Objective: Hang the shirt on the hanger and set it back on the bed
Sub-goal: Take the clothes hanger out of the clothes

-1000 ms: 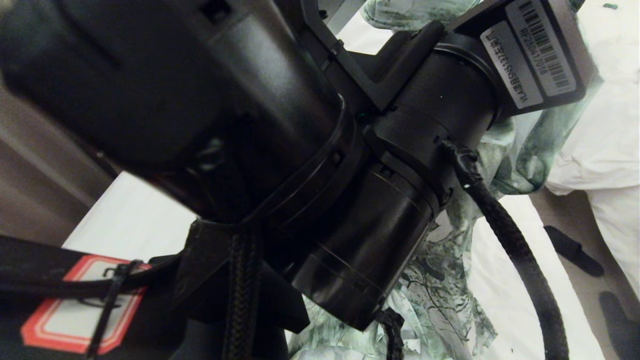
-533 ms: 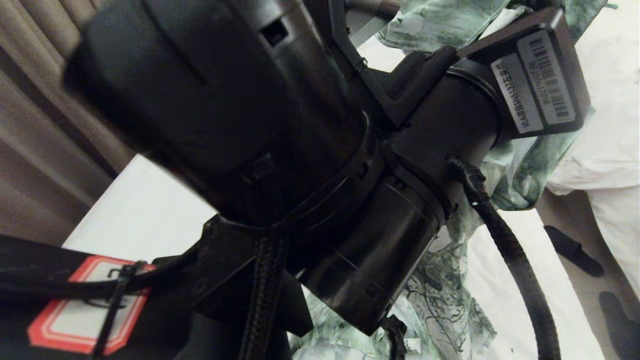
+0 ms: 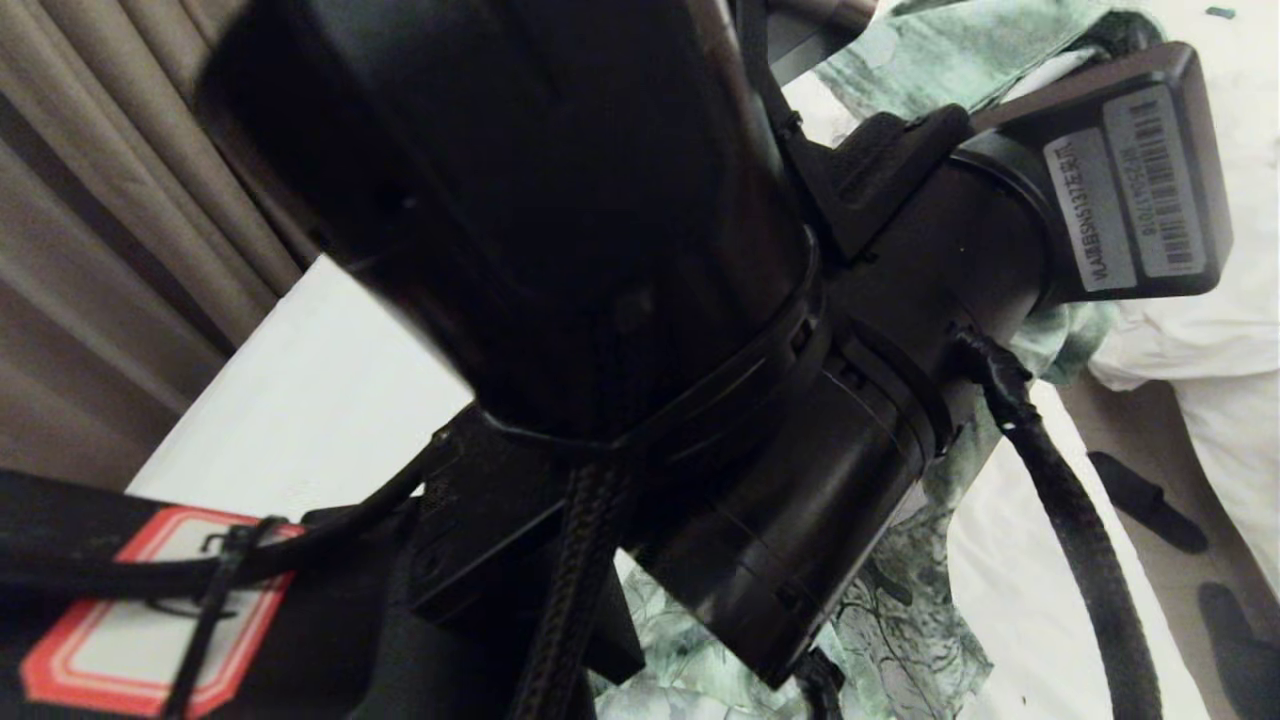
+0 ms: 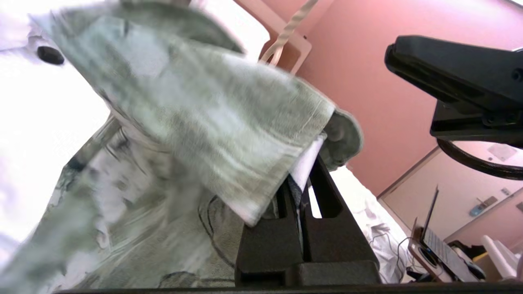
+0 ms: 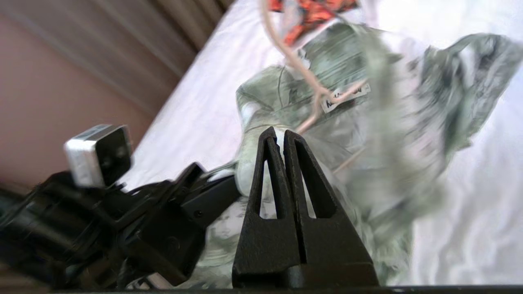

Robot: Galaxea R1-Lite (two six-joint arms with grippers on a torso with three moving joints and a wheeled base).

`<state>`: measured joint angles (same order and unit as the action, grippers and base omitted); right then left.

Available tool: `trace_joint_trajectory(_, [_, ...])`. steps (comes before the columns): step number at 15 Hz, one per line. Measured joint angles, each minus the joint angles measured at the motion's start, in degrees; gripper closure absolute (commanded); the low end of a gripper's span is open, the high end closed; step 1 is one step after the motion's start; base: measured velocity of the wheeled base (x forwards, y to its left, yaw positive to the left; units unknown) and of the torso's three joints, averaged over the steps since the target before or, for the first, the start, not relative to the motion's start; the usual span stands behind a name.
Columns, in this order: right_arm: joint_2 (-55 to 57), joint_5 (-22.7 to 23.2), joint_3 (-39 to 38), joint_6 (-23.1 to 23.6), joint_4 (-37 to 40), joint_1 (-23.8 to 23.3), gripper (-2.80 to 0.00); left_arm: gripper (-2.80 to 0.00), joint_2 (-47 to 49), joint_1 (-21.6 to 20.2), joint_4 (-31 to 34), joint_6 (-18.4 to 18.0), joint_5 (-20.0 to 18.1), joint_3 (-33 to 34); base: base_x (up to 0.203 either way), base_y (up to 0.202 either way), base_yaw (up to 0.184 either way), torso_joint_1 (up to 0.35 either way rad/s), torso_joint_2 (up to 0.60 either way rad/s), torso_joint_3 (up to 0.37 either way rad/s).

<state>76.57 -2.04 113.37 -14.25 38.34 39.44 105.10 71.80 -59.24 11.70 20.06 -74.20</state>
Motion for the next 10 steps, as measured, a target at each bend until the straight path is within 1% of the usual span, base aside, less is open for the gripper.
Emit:
trace_joint_trajectory(1, [0.18, -1.14, 0.0, -0.21, 0.21, 0.0, -0.23, 0.0, 0.05, 0.0, 0.04, 0.04, 0.08, -0.16, 0.0, 0.0, 0.0, 0.0, 0.0, 0.0])
trace_joint_trajectory(2, [0.36, -1.82, 0.0, -0.24, 0.16, 0.0, -2.8, 0.0, 0.09, 0.0, -0.1, 0.06, 0.09, -0.22, 0.0, 0.0, 0.0, 0.0, 0.0, 0.0])
trace_joint_trajectory(7, [0.61, -2.17, 0.0, -0.25, -1.75, 0.04, -2.8, 0.0, -0.04, 0.0, -0.44, 0.15, 0.19, -0.29, 0.0, 0.0, 0.0, 0.0, 0.0, 0.0])
trace_joint_trajectory(10, [0.76, -2.32, 0.0, -0.55, -0.96, -0.26, -2.8, 0.0, -0.11, 0.02, -1.16, 0.16, 0.19, 0.06, 0.0, 0.0, 0.0, 0.0, 0.0, 0.0])
